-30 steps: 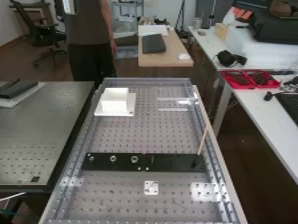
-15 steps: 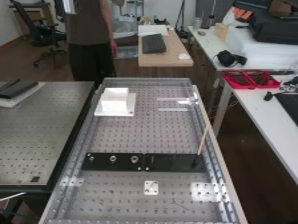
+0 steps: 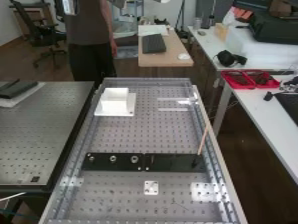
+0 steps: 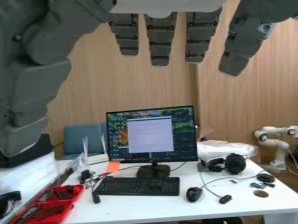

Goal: Grab the smaller nut and place it in the white container

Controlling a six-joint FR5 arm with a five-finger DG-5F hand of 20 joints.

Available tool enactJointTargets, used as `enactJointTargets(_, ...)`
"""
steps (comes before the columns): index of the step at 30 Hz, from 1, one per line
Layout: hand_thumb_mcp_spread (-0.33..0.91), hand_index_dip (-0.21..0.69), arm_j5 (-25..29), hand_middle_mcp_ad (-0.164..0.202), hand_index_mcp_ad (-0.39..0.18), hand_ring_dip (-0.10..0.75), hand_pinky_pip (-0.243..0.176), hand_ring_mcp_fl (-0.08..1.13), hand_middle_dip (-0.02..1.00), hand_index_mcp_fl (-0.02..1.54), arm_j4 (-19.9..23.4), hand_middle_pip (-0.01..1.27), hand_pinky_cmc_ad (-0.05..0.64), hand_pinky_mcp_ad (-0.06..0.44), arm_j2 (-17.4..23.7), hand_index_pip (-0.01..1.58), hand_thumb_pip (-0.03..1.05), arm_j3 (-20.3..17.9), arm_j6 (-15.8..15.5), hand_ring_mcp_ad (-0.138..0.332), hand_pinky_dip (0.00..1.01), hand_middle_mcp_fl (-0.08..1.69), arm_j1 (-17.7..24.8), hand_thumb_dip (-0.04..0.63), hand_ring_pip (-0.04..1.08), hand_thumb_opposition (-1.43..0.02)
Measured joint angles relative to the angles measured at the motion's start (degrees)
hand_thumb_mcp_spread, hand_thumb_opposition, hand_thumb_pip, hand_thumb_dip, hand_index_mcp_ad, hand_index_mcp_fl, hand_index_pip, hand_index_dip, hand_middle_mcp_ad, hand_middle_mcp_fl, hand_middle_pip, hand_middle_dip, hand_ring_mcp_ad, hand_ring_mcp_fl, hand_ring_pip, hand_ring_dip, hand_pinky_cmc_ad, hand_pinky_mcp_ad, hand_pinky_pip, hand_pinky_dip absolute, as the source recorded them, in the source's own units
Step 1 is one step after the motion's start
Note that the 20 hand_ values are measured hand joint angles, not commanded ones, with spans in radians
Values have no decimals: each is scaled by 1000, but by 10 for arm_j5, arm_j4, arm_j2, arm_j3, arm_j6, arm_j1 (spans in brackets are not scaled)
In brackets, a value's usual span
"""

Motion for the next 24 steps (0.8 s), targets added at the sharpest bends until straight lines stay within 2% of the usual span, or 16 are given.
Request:
enactJointTargets(8, 194, 168, 1, 75, -51, 93, -58, 2, 206, -3, 3, 138, 386, 314, 2, 72, 478, -5, 1, 175, 188, 10, -2, 45, 91, -723)
enactJointTargets(9, 194, 168, 1, 75, -51, 93, -75, 2, 206, -3, 5, 138, 380, 314, 2, 68, 480, -6, 1, 175, 187, 10, -3, 45, 91, -726)
enactJointTargets(10, 194, 168, 1, 75, -51, 93, -75, 2, 206, -3, 5, 138, 380, 311, 2, 68, 478, -7, 1, 175, 187, 10, -3, 45, 91, -726)
enactJointTargets(14, 194, 171, -3, 75, -51, 91, -75, 2, 206, -3, 11, 138, 379, 311, 2, 68, 524, -13, 1, 175, 187, 10, -6, 49, 91, -726)
enactJointTargets(24, 188, 173, -48, 73, -52, 91, -75, 2, 204, -3, 28, 138, 379, 311, 13, 68, 524, -54, 1, 175, 197, 10, -37, 45, 91, -726)
